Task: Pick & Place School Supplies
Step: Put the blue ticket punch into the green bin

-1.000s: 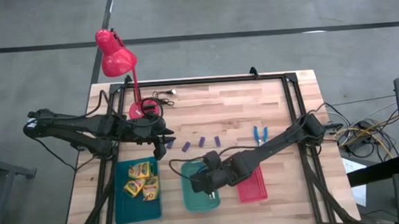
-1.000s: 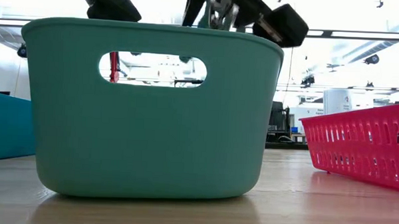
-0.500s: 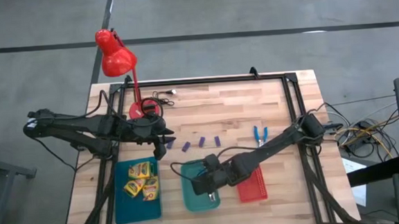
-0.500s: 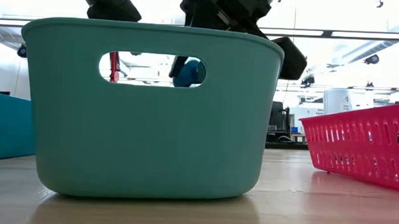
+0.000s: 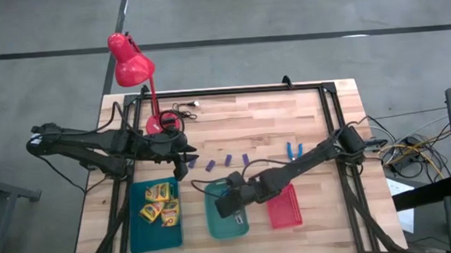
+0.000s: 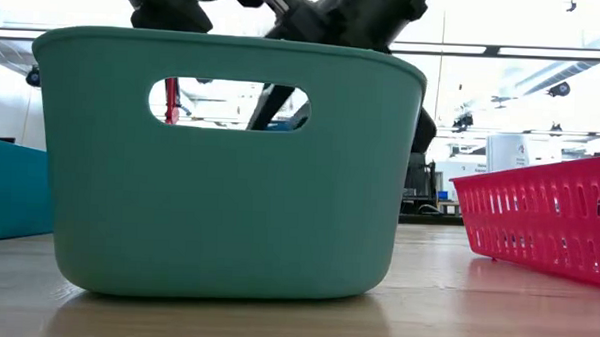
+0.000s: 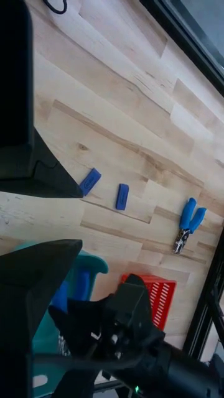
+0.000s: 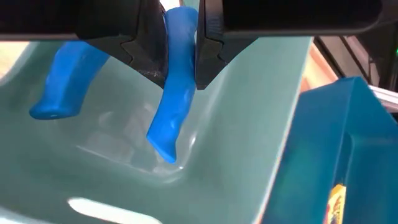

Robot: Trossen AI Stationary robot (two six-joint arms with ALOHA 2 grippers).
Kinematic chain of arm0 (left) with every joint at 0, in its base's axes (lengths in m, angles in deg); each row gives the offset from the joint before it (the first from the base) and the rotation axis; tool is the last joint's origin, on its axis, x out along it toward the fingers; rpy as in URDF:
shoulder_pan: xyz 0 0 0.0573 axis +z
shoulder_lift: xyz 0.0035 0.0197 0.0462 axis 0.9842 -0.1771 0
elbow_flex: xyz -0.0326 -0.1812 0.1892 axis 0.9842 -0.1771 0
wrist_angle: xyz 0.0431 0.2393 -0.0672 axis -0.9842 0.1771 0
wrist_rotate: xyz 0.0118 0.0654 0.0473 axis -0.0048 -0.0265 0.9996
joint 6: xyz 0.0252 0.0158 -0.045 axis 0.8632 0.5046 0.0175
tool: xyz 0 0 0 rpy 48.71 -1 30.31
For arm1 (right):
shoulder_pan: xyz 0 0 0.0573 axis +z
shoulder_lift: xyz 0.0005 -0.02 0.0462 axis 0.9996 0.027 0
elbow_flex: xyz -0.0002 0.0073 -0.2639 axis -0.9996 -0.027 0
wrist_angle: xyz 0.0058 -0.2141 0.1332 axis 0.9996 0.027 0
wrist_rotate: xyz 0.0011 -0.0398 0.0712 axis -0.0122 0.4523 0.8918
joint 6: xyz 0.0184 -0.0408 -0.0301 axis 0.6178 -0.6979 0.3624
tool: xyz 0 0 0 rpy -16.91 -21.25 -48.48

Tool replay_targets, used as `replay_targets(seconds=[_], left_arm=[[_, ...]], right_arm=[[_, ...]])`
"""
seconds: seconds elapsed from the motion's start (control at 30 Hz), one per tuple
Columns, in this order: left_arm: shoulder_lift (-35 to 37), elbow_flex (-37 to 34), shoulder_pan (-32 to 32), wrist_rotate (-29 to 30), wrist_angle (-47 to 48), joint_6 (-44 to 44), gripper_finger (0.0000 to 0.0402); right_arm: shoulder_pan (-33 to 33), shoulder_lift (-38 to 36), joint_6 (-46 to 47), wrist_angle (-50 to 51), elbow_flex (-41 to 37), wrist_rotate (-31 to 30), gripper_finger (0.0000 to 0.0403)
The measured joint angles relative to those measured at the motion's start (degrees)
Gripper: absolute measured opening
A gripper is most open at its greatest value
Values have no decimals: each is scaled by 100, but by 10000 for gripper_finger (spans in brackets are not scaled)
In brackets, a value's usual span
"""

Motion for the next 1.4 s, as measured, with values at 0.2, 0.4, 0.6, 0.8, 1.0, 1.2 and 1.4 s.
replay_targets(seconds=[0.2, 0.4, 0.6, 0.8, 1.0, 1.2, 1.4], left_arm=[[0, 0, 2, 0, 0, 0, 122], [0, 0, 1, 0, 0, 0, 122], [0, 0, 2, 4, 0, 0, 122], [0, 0, 2, 7, 0, -1, 122], [0, 0, 1, 6, 0, -1, 122], [0, 0, 1, 2, 0, 0, 122], [0, 0, 1, -4, 0, -1, 122]], right_arm=[[2, 0, 47, -133, -178, 26, 54], [-4, 128, -3, -177, -204, 199, 54], [-20, 462, 9, -606, -189, 457, 54], [-58, 472, -6, -602, -171, 454, 63], [-70, 472, -20, -599, -169, 454, 63], [-70, 472, -23, -598, -168, 421, 76], [-79, 472, -26, -603, -167, 403, 99]])
